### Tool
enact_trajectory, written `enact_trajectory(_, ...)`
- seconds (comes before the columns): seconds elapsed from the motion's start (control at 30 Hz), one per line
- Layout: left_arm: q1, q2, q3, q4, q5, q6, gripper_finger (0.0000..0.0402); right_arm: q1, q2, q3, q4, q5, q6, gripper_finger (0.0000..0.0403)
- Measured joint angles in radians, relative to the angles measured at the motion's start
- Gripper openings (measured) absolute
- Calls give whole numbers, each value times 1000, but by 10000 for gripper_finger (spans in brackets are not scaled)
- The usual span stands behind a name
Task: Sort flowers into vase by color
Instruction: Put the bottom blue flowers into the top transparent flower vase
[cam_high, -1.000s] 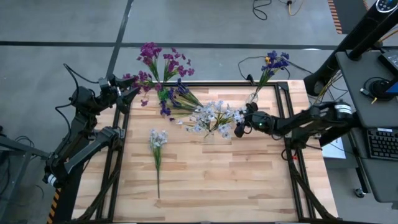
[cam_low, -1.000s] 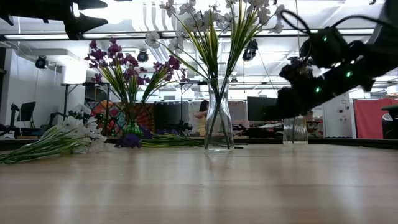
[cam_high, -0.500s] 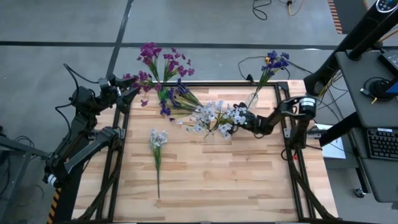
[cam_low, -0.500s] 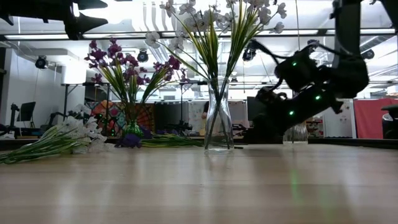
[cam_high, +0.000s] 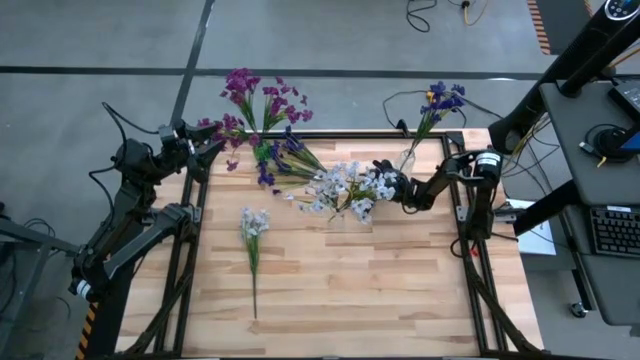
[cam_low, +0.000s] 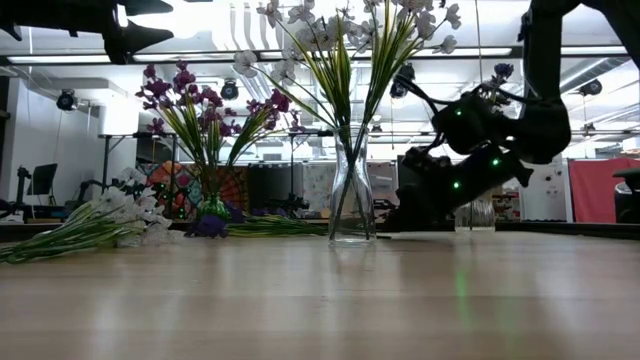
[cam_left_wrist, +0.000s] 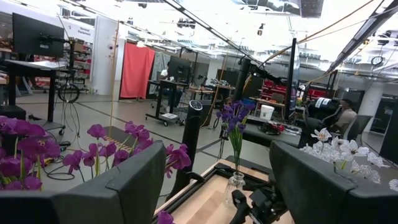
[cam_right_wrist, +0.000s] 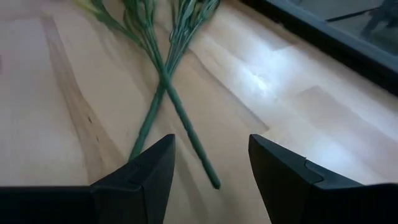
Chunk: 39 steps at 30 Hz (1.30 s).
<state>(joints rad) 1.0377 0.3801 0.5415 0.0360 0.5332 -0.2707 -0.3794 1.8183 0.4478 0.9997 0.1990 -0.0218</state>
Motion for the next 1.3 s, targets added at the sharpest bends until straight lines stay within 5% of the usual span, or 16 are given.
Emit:
enact_trajectory(0.23,0,0,0,0,0,0,270,-23,45,23,0,-52,4,156)
enact_trajectory(0.67,0,1,0,0,0,0,270,-22,47,23,-6,-83,-2,19)
enact_trajectory(1.3,0,1,0,0,0,0,270,23,-9,16,9,-91,-11,13)
